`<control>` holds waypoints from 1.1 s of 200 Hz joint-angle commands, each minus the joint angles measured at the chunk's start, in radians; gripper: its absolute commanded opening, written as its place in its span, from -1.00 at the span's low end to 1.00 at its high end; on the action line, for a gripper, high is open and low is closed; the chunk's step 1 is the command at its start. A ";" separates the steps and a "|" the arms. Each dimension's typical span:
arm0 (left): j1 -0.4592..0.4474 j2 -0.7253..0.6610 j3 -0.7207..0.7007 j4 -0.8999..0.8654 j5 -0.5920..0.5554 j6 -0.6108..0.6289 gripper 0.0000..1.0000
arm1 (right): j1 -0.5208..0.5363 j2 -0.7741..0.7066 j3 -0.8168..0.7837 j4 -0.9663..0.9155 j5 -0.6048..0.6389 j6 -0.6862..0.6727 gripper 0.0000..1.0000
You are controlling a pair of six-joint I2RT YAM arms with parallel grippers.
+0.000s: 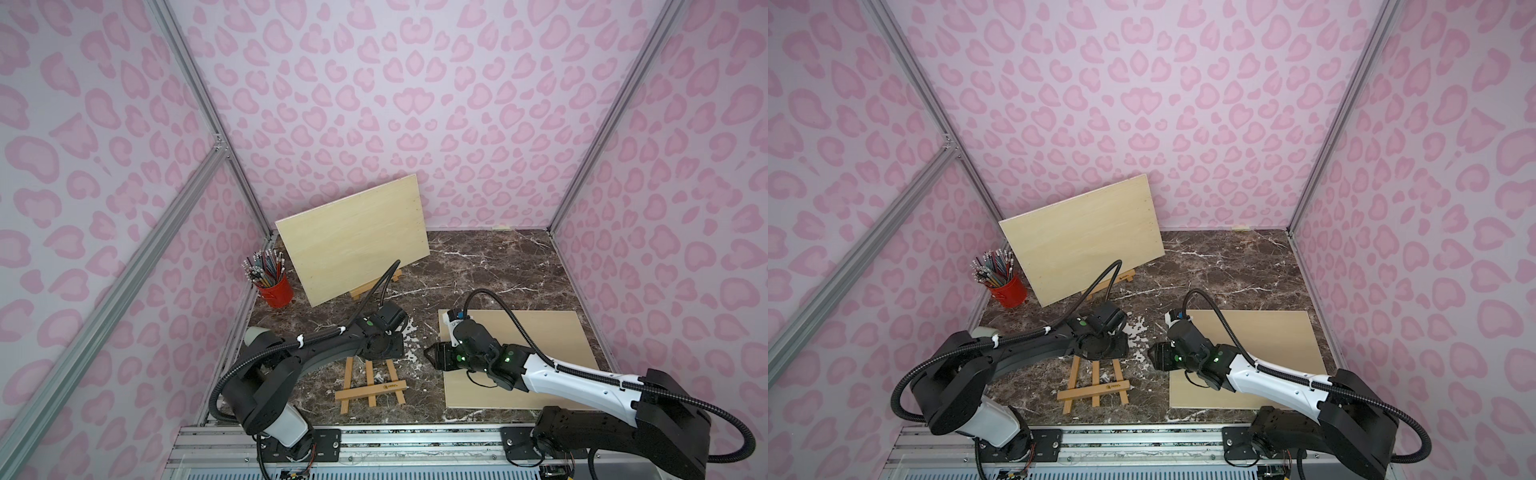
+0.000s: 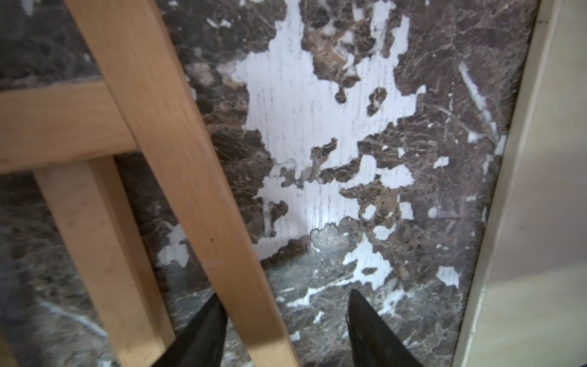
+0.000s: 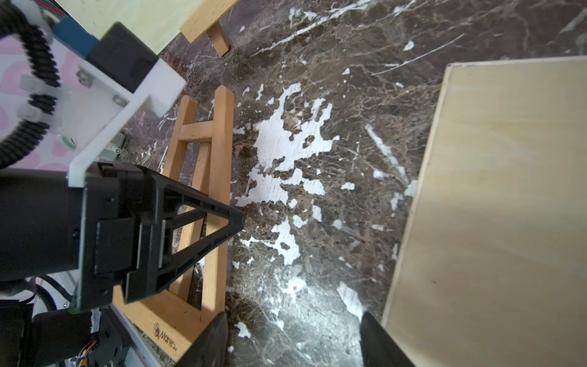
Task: Disassemble the easel
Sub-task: Adjust the easel at the corner of the board.
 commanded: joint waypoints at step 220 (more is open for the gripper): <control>0.328 -0.193 -0.154 -0.204 -0.151 0.261 -0.97 | -0.025 0.019 -0.013 0.125 -0.052 -0.055 0.35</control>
